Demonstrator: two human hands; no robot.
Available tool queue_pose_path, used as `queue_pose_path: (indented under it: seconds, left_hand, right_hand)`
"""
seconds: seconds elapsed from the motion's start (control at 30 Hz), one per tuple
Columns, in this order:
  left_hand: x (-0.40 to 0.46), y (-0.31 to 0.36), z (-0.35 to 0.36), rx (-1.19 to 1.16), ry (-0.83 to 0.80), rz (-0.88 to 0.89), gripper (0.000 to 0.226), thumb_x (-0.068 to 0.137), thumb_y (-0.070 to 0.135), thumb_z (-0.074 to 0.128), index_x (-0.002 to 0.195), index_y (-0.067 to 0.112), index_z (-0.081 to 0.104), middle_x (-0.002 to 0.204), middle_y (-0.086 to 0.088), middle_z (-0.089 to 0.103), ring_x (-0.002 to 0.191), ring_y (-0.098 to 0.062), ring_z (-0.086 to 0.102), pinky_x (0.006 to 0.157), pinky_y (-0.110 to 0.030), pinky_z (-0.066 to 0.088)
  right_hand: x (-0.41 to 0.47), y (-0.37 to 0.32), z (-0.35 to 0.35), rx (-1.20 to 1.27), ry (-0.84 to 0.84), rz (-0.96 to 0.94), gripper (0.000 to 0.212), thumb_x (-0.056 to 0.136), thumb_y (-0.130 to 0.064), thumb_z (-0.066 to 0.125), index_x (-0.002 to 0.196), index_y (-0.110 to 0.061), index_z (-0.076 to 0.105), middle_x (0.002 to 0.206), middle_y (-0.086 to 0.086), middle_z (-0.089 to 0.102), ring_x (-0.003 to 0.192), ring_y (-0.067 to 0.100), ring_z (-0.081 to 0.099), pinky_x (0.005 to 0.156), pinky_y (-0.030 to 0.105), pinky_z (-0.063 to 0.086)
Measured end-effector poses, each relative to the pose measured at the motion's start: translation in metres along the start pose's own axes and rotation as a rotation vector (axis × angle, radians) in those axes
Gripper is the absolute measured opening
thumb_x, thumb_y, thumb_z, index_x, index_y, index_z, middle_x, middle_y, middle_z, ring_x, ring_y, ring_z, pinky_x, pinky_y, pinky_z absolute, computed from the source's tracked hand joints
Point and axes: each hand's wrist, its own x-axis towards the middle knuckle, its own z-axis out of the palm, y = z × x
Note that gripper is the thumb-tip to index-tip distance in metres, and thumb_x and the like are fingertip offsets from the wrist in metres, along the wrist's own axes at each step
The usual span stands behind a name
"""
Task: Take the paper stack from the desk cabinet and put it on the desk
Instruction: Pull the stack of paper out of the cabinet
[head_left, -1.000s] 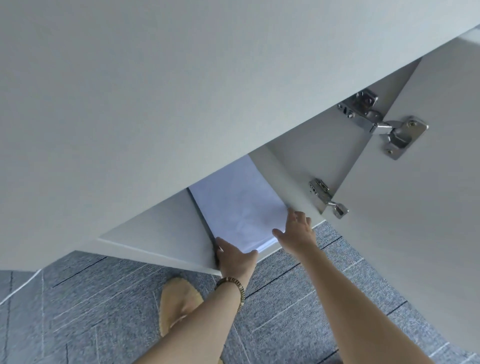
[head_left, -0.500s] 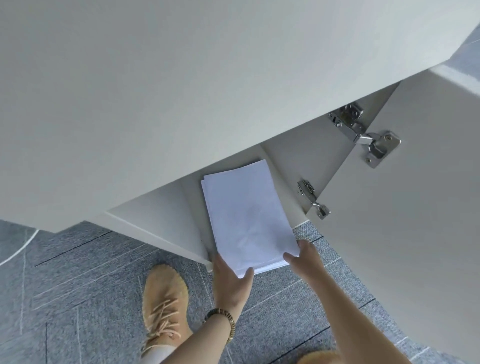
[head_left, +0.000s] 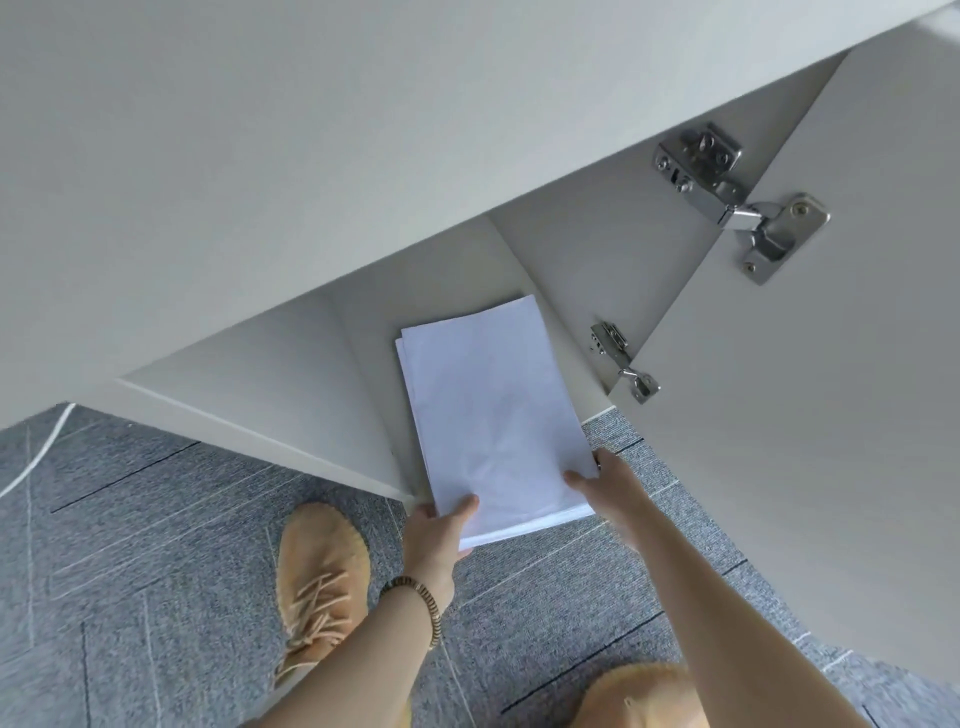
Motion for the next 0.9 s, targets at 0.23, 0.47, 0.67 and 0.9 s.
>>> queue_pose_path:
  seconds: [0.23,0.47,0.67,0.9]
  left_hand:
    - [-0.041,0.01,-0.022,0.124,-0.341,-0.126,0.032,0.092,0.009,0.067,0.122,0.022,0.063,0.125,0.003,0.068,0.123,-0.023,0.055,0.112,-0.055,0.036]
    - [-0.144,0.023,-0.042,0.186,-0.301,-0.027,0.033,0.094,-0.004,0.058,0.12,0.015,0.064,0.114,-0.005,0.073,0.111,-0.028,0.064,0.105,-0.051,0.047]
    - [-0.256,0.038,-0.088,0.306,-0.332,0.093,0.038,0.087,-0.003,0.067,0.124,0.005,0.062,0.109,-0.012,0.074,0.103,-0.031,0.07,0.098,-0.05,0.055]
    - [-0.414,0.048,-0.154,0.248,-0.471,0.12,0.029,0.078,0.013,0.077,0.105,0.007,0.067,0.107,-0.014,0.076,0.1,-0.031,0.072,0.089,-0.048,0.06]
  right_hand:
    - [-0.049,0.014,-0.022,-0.042,-0.178,0.096,0.046,0.091,-0.003,0.064,0.133,-0.004,0.046,0.131,0.014,0.06,0.114,0.03,0.054,0.103,0.044,0.04]
    - [-0.16,-0.008,-0.046,0.008,-0.073,0.071,0.047,0.092,0.001,0.059,0.134,-0.014,0.044,0.125,0.014,0.061,0.109,0.03,0.06,0.086,0.039,0.044]
    - [-0.309,-0.029,-0.08,-0.015,0.007,0.013,0.052,0.087,0.002,0.059,0.135,-0.013,0.047,0.117,0.011,0.063,0.111,0.034,0.061,0.098,0.047,0.051]
    - [-0.503,-0.039,-0.101,0.087,0.132,-0.084,0.035,0.083,0.006,0.056,0.113,-0.012,0.056,0.102,0.013,0.068,0.091,0.028,0.064,0.082,0.039,0.053]
